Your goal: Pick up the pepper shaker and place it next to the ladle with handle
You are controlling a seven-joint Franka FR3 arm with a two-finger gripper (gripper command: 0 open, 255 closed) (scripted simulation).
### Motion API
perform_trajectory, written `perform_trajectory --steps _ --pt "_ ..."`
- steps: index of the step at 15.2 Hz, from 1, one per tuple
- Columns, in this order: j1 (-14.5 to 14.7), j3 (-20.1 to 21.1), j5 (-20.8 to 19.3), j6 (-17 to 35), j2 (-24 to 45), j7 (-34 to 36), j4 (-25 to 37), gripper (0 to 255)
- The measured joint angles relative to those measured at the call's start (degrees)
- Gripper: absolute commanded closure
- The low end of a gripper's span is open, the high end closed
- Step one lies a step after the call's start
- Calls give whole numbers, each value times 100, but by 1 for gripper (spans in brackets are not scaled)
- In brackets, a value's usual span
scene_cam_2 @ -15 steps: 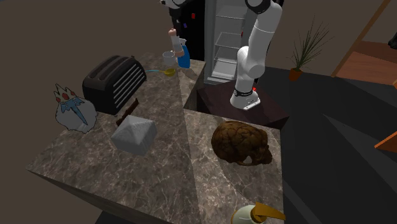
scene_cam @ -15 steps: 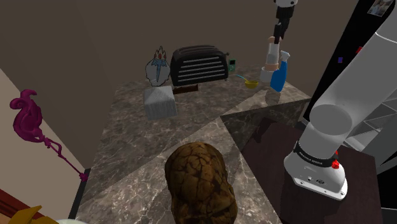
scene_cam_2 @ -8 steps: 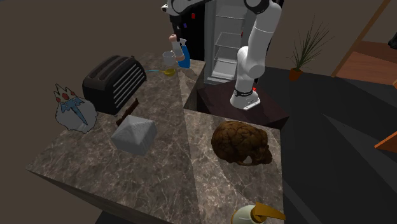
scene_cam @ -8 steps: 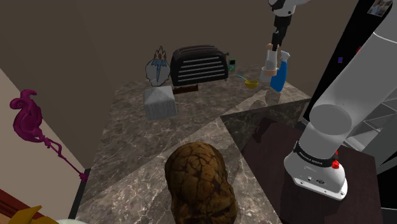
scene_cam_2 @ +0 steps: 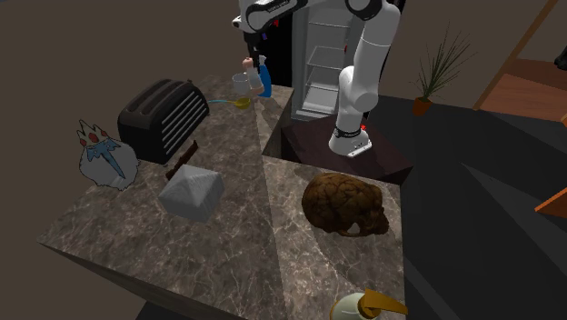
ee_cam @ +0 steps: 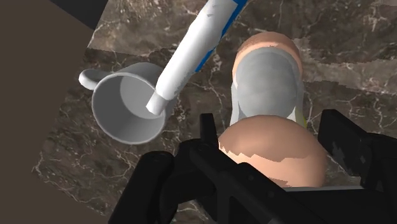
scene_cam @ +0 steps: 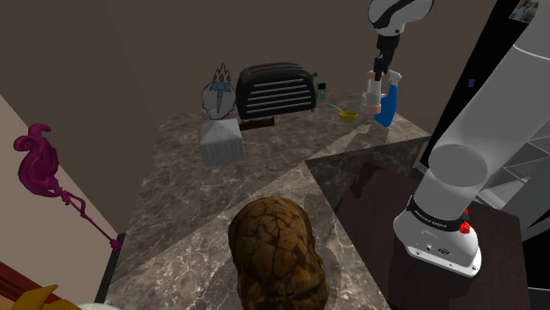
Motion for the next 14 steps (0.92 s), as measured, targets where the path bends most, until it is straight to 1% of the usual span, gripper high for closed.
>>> perform_trajectory --steps 10,14 --pt "-12 -96 167 802 372 -72 -477 255" --pt "-19 -110 184 924 414 -84 -560 255"
